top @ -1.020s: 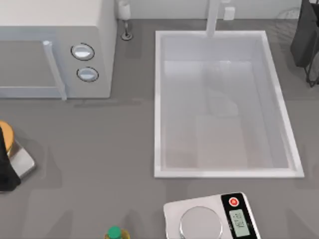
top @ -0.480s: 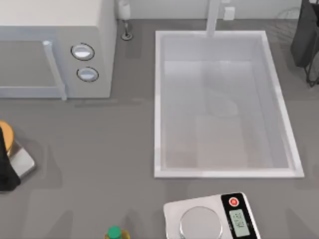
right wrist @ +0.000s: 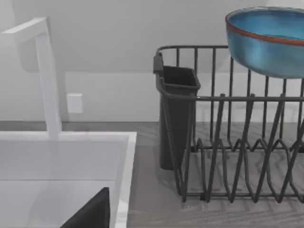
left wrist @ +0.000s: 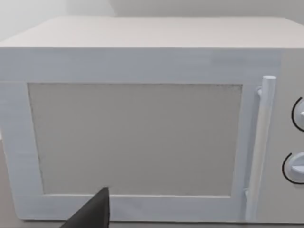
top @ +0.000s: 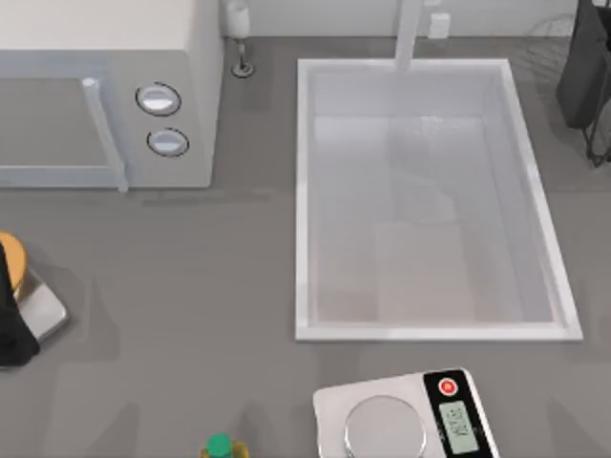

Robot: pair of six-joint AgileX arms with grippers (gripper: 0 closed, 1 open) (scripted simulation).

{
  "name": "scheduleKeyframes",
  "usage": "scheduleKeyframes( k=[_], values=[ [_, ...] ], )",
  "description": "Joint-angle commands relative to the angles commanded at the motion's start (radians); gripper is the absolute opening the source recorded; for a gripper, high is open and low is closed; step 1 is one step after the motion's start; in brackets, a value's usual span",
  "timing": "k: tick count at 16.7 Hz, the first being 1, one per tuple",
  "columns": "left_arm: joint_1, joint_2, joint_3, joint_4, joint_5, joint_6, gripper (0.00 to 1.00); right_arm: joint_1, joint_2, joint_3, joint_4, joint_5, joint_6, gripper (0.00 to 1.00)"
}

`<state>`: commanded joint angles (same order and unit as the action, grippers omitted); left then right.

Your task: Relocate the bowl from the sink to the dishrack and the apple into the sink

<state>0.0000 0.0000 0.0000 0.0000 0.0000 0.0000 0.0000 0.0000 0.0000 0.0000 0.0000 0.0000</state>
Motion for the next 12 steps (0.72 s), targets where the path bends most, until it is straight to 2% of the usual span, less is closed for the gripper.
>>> scheduleKeyframes(
  k=[6, 12],
  values=[
    [0.000, 0.000, 0.000, 0.000, 0.000, 0.000, 1.00, -0.019, 0.104, 0.086, -0.070, -0.001, -0.019, 1.00],
    [0.000, 0.000, 0.000, 0.000, 0.000, 0.000, 1.00, -0.097, 0.551, 0.414, -0.331, 0.001, -0.091, 1.00]
  ],
)
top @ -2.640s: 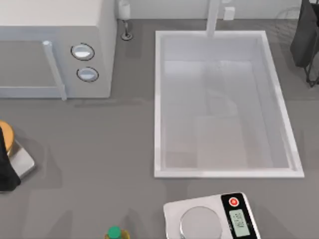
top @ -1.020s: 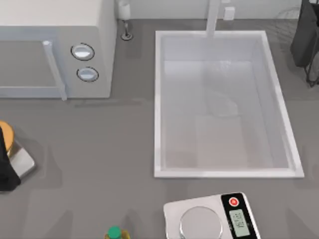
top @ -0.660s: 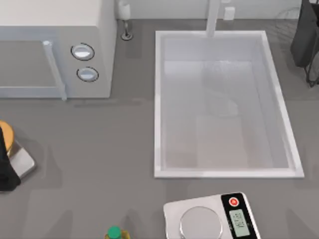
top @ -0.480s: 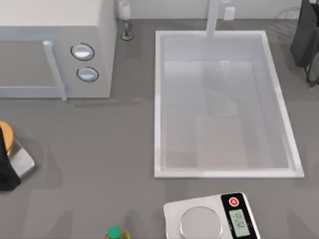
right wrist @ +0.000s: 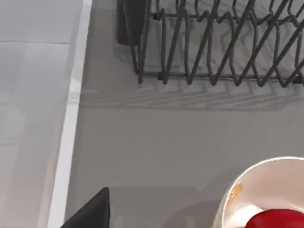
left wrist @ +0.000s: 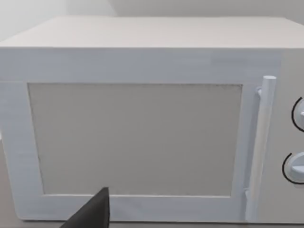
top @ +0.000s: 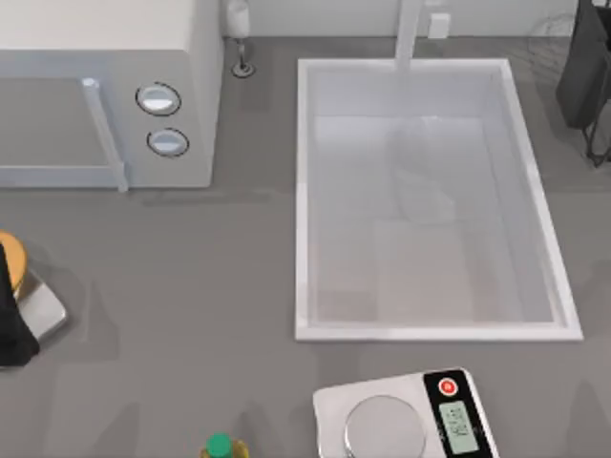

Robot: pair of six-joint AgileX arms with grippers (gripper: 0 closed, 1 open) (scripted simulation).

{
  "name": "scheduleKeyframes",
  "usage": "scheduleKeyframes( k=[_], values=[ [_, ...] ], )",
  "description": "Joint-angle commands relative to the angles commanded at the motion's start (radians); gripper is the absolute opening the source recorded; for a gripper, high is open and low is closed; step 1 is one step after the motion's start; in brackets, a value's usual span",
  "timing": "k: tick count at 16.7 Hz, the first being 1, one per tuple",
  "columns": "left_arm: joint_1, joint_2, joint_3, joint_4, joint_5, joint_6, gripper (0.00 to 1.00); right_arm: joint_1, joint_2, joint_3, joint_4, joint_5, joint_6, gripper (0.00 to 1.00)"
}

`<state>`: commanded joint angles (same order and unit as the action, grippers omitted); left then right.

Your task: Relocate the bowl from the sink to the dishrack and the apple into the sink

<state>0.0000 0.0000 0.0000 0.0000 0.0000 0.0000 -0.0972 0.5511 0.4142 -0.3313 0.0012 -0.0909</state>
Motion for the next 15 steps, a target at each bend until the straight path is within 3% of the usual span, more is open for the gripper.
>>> scheduleKeyframes(
  k=[9, 15],
  values=[
    [0.000, 0.000, 0.000, 0.000, 0.000, 0.000, 1.00, -0.139, 0.798, 0.599, -0.479, 0.001, -0.134, 1.00],
    [0.000, 0.000, 0.000, 0.000, 0.000, 0.000, 1.00, -0.205, 1.182, 0.889, -0.709, 0.000, -0.197, 1.00]
  ],
)
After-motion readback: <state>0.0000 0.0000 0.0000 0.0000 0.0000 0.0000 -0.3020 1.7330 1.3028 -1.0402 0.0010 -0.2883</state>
